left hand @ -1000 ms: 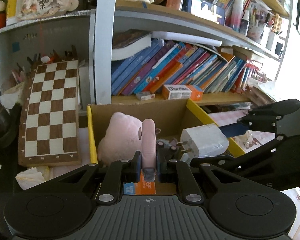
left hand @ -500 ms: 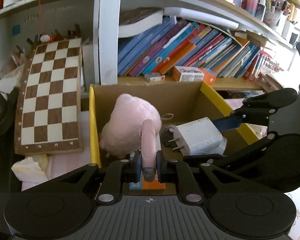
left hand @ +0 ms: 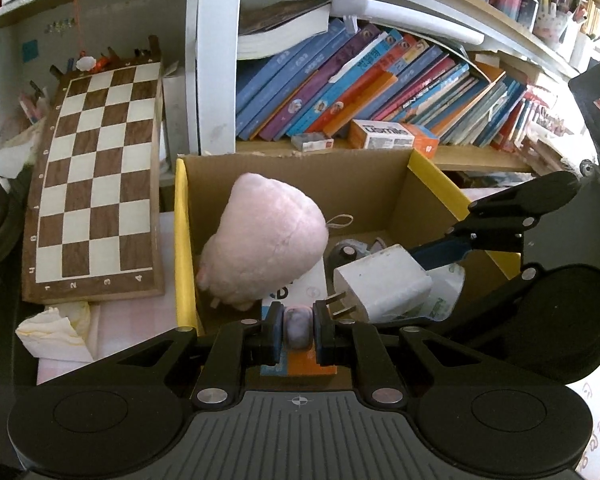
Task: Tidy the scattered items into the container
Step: 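Lower both tools into the yellow box and open them, releasing both items, then lift both open tools out of the yellow box and back away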
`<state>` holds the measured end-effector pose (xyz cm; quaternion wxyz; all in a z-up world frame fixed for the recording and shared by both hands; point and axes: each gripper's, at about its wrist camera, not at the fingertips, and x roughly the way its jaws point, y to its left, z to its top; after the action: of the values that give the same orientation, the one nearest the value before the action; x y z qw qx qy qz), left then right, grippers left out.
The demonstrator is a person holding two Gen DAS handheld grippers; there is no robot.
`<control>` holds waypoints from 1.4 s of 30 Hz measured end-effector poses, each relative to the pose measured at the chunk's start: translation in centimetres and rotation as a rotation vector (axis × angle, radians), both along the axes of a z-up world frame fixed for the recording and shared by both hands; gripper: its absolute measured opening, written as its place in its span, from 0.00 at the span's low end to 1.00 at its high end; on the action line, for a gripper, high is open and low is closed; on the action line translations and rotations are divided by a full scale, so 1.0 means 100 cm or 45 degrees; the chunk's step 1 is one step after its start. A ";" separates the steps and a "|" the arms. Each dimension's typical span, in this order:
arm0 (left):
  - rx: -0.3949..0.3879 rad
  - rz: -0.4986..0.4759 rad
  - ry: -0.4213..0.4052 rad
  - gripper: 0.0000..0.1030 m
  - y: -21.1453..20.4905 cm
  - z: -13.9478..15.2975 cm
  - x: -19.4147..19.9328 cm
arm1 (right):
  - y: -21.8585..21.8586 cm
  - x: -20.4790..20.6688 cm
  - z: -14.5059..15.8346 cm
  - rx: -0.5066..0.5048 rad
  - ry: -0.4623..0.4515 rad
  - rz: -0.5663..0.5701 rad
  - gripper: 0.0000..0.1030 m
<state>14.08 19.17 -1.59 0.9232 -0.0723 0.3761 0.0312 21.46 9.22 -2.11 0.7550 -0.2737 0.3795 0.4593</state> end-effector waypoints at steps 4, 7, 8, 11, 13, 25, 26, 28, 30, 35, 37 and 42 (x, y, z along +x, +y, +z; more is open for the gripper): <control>-0.017 0.012 -0.016 0.20 0.002 0.002 -0.004 | 0.001 0.001 0.000 0.005 0.019 0.009 0.55; -0.010 0.021 -0.014 0.24 0.004 0.002 -0.005 | 0.001 0.000 0.000 0.005 0.017 0.008 0.56; -0.010 0.023 -0.014 0.24 0.004 0.003 -0.005 | 0.001 0.000 0.000 0.005 0.016 0.008 0.56; -0.010 0.025 -0.017 0.25 0.003 0.003 -0.007 | 0.000 -0.002 0.001 0.005 0.010 0.005 0.58; -0.009 0.028 -0.022 0.26 0.003 0.004 -0.008 | -0.001 -0.003 0.002 0.005 -0.001 0.000 0.63; 0.013 0.054 -0.102 0.50 -0.006 0.023 -0.027 | -0.022 -0.017 0.020 0.066 -0.041 -0.060 0.69; 0.016 0.051 -0.109 0.51 -0.008 0.025 -0.030 | -0.025 -0.019 0.022 0.075 -0.041 -0.068 0.69; 0.026 0.039 -0.121 0.53 -0.012 0.029 -0.035 | -0.031 -0.024 0.025 0.087 -0.048 -0.082 0.69; 0.039 0.031 -0.137 0.57 -0.016 0.032 -0.042 | -0.036 -0.030 0.027 0.095 -0.060 -0.096 0.69; 0.048 0.040 -0.174 0.62 -0.022 0.041 -0.058 | -0.052 -0.041 0.037 0.144 -0.083 -0.145 0.69; 0.055 0.044 -0.185 0.66 -0.024 0.043 -0.064 | -0.057 -0.045 0.040 0.161 -0.084 -0.165 0.69; 0.063 0.046 -0.189 0.70 -0.030 0.044 -0.076 | -0.072 -0.054 0.045 0.203 -0.080 -0.215 0.69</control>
<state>6.49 16.14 2.78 0.9493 -0.0584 0.3045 0.0519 16.09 2.06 2.42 0.8219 -0.1941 0.3398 0.4139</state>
